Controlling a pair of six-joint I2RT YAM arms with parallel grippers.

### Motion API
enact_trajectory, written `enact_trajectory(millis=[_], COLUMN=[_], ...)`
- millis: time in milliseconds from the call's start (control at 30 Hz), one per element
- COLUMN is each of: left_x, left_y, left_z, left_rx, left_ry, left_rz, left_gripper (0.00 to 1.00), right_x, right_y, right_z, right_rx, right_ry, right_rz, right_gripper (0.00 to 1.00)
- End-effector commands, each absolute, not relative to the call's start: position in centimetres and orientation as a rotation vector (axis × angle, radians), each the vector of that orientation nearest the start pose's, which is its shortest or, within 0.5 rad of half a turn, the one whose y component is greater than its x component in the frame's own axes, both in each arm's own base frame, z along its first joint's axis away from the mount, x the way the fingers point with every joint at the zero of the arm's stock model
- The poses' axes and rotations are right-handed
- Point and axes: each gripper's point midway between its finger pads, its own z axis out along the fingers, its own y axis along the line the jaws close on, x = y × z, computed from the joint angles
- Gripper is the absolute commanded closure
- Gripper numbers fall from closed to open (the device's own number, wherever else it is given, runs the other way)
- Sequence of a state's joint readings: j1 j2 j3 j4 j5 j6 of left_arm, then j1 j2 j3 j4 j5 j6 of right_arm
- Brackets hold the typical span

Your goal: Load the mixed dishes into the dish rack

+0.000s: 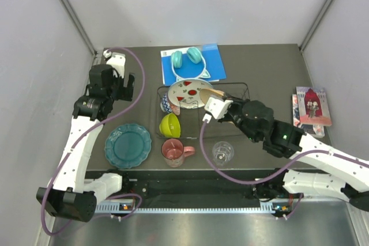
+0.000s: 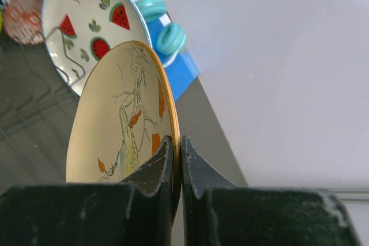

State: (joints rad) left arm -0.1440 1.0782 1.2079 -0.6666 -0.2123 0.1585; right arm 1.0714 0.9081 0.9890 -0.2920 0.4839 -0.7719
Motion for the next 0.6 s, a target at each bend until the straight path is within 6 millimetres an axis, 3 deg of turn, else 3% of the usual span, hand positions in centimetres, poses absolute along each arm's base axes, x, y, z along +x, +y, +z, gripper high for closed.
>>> enact_trajectory(millis=[0,167,567], left_x=[32.8,32.8,33.0], left_y=[-0.3,0.0,0.5], left_z=[29.3,28.9,28.5], left_rx=[0.152,0.134,0.112], left_ry=[2.046,2.051,2.051], left_rz=[0.203,0.204,0.204], left_gripper=[0.01,0.01,0.01], right_x=[24.9,25.3,25.1], right_y=[20.8,22.2,26.8], right_z=[38.6,37.5,34.4], right_rx=[-1.041,-1.155,-1.368], right_ry=[1.156,1.11,1.047], right_rz=[-0.389,-0.471,-0.43], right_gripper=[1.0,1.0,1.0])
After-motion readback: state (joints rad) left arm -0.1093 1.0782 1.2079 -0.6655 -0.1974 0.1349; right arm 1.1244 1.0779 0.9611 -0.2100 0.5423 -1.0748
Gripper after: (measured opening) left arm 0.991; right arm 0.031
